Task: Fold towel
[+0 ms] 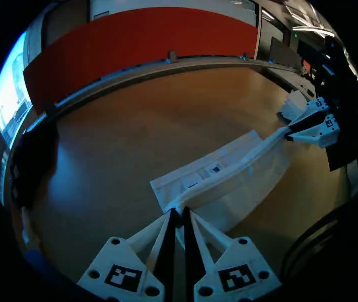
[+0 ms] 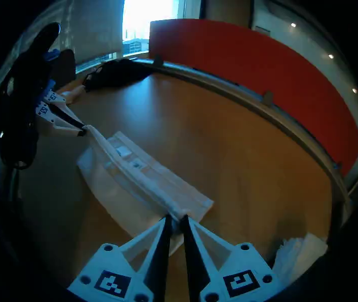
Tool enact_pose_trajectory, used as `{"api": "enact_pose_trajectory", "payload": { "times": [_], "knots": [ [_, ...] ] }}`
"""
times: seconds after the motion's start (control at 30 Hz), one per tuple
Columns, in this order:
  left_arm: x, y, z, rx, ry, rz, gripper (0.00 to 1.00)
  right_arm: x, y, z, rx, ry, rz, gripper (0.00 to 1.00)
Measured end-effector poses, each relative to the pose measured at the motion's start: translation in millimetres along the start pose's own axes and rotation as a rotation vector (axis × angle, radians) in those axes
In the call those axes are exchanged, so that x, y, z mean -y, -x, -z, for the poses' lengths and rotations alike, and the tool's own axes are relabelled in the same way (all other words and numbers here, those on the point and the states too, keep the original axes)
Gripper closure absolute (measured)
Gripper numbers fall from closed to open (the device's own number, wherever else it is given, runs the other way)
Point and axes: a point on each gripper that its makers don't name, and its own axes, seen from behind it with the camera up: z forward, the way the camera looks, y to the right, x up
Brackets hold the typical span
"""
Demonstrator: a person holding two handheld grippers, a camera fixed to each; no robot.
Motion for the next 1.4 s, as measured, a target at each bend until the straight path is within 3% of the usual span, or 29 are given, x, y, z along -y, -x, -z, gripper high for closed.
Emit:
{"api": "enact_pose_trajectory", "payload": {
  "times": [0.57, 0.93, 1.4],
  "knots": [
    [7.0, 9, -30.1, 0.023, -0.022, 0.001, 0.88, -7, 8, -29.6, 0.012, 0.014, -0.024, 0.80],
    [18.2, 13, -43.5, 0.037, -0.062, 0.003, 0.72, -15, 15, -41.7, 0.033, 0.054, -0.028, 0.57],
    [29.7, 14, -48.2, 0.046, -0.086, 0.003, 0.52, -28, 18, -48.8, 0.044, 0.092, -0.013, 0.40]
  ]
}}
